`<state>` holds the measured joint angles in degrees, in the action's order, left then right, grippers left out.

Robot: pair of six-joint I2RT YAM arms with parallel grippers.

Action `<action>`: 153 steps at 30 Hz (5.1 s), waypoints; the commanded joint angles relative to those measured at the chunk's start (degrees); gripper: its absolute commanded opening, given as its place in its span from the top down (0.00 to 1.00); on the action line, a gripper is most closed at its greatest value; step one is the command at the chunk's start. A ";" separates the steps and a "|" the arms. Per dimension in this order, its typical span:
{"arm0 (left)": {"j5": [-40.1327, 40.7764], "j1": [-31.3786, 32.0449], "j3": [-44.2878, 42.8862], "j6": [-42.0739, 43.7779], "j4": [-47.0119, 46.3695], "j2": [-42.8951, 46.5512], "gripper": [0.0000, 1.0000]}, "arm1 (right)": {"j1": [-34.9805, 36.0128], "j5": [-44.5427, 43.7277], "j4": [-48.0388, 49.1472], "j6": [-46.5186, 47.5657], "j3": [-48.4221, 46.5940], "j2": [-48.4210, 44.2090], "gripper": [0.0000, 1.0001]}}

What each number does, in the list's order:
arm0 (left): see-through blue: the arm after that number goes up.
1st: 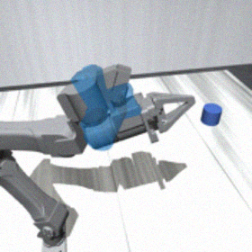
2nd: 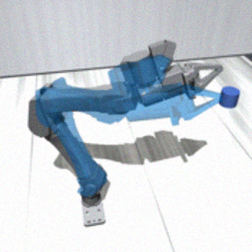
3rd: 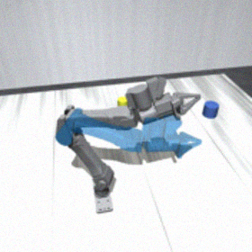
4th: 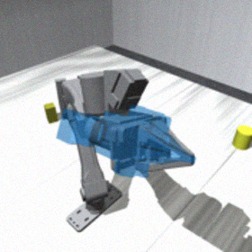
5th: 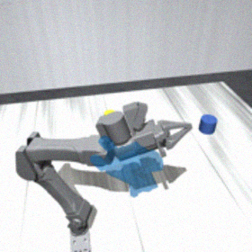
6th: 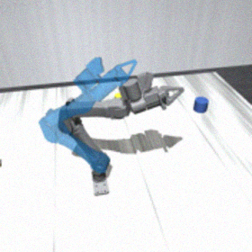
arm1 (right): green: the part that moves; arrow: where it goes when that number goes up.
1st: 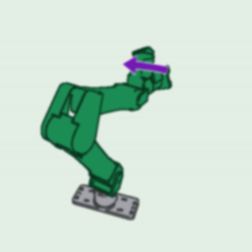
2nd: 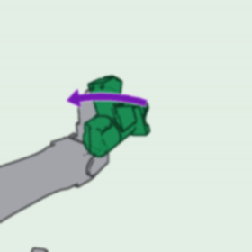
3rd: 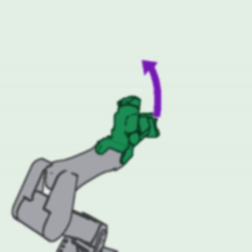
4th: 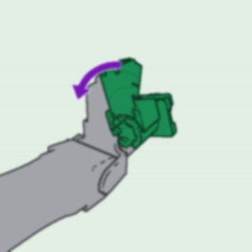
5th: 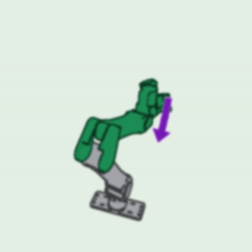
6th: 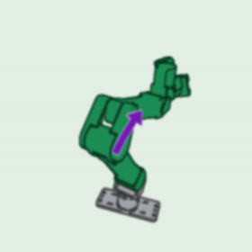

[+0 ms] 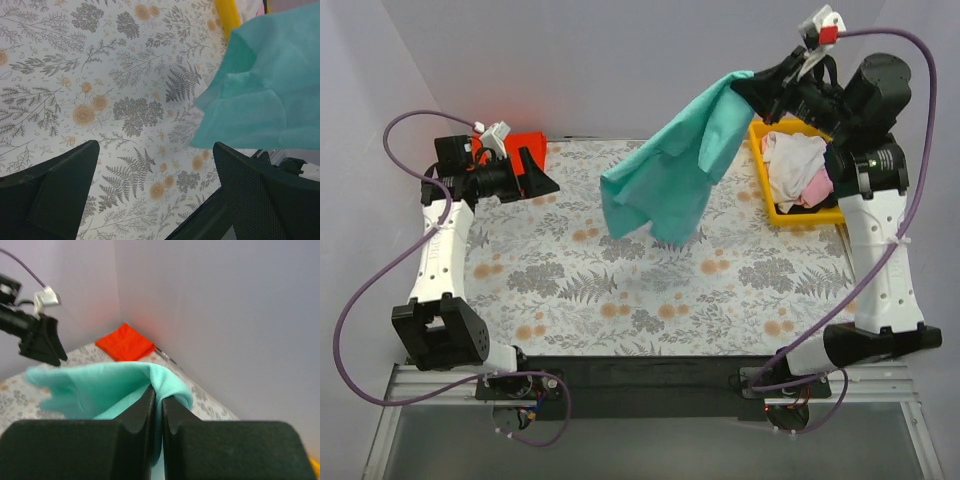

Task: Fold and stack the t-shirts
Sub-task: Move the tshirt to the center of the board, then flatten the tshirt out

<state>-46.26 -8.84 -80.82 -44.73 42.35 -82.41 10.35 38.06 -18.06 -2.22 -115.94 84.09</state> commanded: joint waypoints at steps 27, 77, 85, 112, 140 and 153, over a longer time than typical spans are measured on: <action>17.61 12.62 9.89 22.32 8.71 -17.42 0.45 | 18.36 -25.13 -21.05 28.15 43.44 10.21 0.48; 29.38 22.30 16.23 23.37 2.74 -19.11 1.00 | -1.47 -30.86 -22.98 25.33 35.61 13.03 0.99; 26.74 12.44 0.98 38.91 19.70 -11.40 1.00 | -5.51 -36.04 -27.90 35.69 43.30 7.94 0.99; 5.26 -3.27 11.42 39.02 18.54 -7.56 0.41 | 30.32 -11.32 -20.71 28.06 30.42 13.81 0.63; 3.28 -8.21 9.01 36.20 21.55 -14.09 0.32 | 55.66 -39.37 -13.75 19.09 25.05 39.39 0.99; 11.26 -6.46 11.02 41.56 23.22 -15.67 0.34 | 47.14 -25.86 -14.10 19.18 26.38 19.10 0.99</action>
<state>-39.16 -16.49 -71.00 -6.44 64.34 -98.74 61.76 6.44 -32.97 17.69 -89.23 111.28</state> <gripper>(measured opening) 0.670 0.020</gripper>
